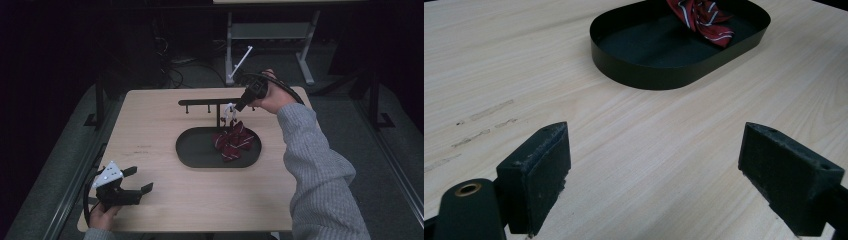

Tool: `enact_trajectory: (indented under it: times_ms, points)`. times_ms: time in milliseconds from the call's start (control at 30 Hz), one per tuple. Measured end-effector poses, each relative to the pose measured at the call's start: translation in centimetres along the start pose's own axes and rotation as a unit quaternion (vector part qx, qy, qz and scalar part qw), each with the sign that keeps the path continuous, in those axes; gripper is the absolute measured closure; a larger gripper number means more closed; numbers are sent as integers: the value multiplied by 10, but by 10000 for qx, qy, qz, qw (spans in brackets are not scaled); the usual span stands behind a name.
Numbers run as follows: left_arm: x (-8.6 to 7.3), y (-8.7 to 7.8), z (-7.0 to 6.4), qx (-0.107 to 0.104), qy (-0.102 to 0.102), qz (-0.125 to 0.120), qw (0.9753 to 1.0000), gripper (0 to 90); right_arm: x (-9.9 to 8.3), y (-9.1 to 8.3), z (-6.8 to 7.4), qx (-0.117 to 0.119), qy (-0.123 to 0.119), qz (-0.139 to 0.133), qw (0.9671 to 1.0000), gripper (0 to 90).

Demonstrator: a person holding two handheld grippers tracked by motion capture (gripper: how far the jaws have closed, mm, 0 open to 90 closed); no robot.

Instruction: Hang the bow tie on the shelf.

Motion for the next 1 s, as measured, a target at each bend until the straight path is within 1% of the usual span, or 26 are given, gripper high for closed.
enact_trajectory:
  times_ms: [133, 233, 300, 400, 467, 533, 667, 767, 933, 1000]
  points:
    - [0, 0, -1, -18, 18, 39, 10000, 131, -3, 1, 0, -26, 3, 47, 10000, 756]
    - [0, 1, -2, -30, 47, 27, 10000, 131, -6, 0, 1, 5, -8, -6, 10000, 745]
    - [0, 1, -1, -35, 55, 55, 10000, 131, -8, -1, 2, 24, -10, -8, 10000, 721]
    - [0, 1, -1, -19, 26, 32, 10000, 131, -12, -2, 1, 121, 11, -69, 9999, 694]
    - [-1, 1, -1, -19, 24, 73, 10000, 131, -15, -2, 1, 181, 46, -107, 9998, 681]
    - [-1, 1, 0, -19, 27, 78, 10000, 131, -17, -2, 1, 125, 22, -69, 9999, 663]
    - [-1, 1, 0, -13, 27, 43, 10000, 131, -21, -5, 3, 151, 39, -146, 9998, 638]
    - [-1, 1, 0, -17, 32, 72, 10000, 131, -24, -5, 5, 136, 59, -168, 9997, 573]
    - [-1, 0, -1, -16, 25, 80, 10000, 131, -31, -6, 7, 142, 0, -235, 9996, 539]
    - [-1, 1, -1, -15, 0, 64, 10000, 131, -35, -5, 8, 125, 22, -204, 9997, 535]
Point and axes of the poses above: each handheld gripper's, and its own axes: y roughly forward along the jaws, x roughly out of its top, z roughly to its left, the point moved 1 cm from there along y, roughly forward along the jaws, and after that the axes turned 11 degrees about y, right-handed, at the moved point
